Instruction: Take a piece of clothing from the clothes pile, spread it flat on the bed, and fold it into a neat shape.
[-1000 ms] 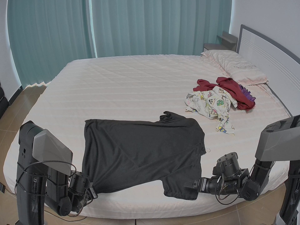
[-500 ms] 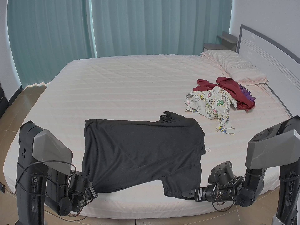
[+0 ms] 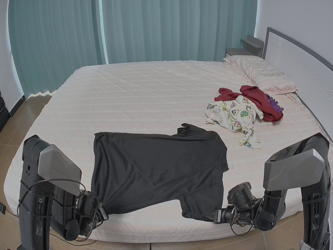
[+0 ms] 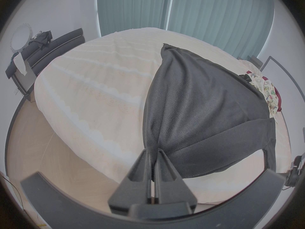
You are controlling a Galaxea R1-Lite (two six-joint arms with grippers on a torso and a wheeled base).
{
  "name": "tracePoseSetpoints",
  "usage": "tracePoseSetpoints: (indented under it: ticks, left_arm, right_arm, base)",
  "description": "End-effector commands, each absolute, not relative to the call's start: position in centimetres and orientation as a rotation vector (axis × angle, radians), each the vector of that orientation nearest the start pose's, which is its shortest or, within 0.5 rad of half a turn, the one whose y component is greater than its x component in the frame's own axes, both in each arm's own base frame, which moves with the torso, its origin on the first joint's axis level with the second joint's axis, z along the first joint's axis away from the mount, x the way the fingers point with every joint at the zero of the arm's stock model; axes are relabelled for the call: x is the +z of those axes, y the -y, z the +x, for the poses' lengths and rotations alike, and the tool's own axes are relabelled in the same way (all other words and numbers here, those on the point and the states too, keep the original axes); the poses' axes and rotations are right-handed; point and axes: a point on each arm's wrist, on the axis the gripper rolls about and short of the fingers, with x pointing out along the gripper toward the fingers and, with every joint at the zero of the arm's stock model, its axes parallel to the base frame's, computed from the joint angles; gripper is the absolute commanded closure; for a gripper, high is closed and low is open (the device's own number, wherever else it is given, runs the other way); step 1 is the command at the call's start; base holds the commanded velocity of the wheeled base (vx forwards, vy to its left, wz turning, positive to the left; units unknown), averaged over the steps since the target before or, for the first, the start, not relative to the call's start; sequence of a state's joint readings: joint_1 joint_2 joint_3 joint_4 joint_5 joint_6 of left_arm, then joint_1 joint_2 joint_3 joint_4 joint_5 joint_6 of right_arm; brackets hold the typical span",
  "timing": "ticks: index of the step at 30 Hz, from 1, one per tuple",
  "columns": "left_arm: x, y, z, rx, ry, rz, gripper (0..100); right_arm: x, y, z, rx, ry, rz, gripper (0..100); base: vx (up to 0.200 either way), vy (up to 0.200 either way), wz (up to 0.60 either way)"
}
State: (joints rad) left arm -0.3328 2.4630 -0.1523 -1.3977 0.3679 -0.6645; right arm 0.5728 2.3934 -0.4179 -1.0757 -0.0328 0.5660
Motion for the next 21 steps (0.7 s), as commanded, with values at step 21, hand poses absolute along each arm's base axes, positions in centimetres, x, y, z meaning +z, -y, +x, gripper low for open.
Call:
tracePoseSetpoints:
  ticks: [21]
  left_arm:
    - [-6.1,5.0,20.1,0.286,-0.816,-0.146,100]
  right_arm:
    - [-4.7,-7.8,18.9,0.245,-1.168,0.242,100]
  base:
    - [0.0,0.0,0.0]
